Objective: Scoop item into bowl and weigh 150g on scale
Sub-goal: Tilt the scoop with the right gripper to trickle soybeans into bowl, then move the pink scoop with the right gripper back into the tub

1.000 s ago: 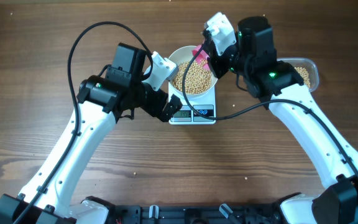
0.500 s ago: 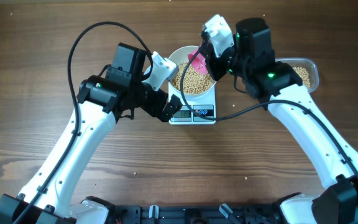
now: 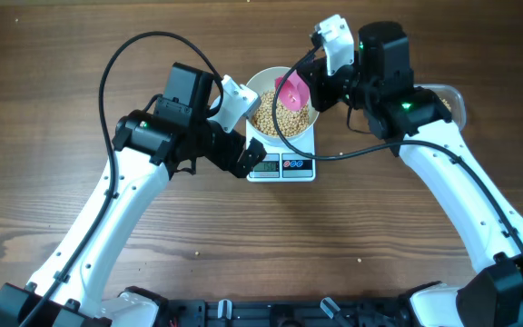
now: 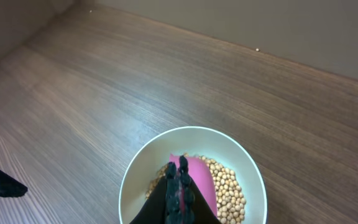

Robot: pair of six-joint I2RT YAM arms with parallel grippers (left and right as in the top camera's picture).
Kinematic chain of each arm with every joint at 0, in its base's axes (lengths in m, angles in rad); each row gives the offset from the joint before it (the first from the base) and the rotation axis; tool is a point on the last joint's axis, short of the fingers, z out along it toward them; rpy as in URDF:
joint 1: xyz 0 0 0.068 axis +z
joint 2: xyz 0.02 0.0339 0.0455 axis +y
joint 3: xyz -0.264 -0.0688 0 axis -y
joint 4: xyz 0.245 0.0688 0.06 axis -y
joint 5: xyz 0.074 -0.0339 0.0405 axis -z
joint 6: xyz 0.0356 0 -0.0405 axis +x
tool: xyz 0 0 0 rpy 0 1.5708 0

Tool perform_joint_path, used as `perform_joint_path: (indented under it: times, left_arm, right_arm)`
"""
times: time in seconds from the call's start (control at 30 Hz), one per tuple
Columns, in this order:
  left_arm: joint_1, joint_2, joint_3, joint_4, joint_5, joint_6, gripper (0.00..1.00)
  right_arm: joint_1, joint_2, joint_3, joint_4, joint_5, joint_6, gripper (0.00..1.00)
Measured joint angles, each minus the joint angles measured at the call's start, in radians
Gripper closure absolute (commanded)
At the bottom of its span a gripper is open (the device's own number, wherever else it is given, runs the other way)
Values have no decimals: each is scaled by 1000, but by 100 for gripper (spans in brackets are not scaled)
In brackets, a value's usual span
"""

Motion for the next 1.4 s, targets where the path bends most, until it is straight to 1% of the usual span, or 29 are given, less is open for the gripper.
perform_joint_path:
  times: [0.33,0.43,0.6,0.77,0.83,0.93,1.03,1.23,1.3,1.4]
  left_arm:
    - [0,0,0,0,0,0,0]
    - [0,0,0,0,0,0,0]
    - [0,0,0,0,0,0,0]
    - [0,0,0,0,0,0,0]
    - [0,0,0,0,0,0,0]
    - [0,0,0,-1,0,0,0]
    - [0,0,0,0,0,0,0]
    - [0,0,0,0,0,0,0]
    - [0,0,0,0,0,0,0]
    - [0,0,0,0,0,0,0]
  right_arm:
    - [-18,0,0,36,-7,68,96]
    - [-77,0,0,36,-50,97,96]
    - [-218,-12,0,36,-109,138,96]
    - [-387,-109,0,18,-117,161,96]
    - [-433,-146,1,-41,-109,165,96]
    - [-477,-183,4,-168,-29,172,96]
    - [-489,-215,4,-240,86,176,96]
    - [-489,-236,4,-317,329,217,96]
    - [-489,-236,4,-323,418,235,96]
    - [-489,-234,4,-312,491,230,96]
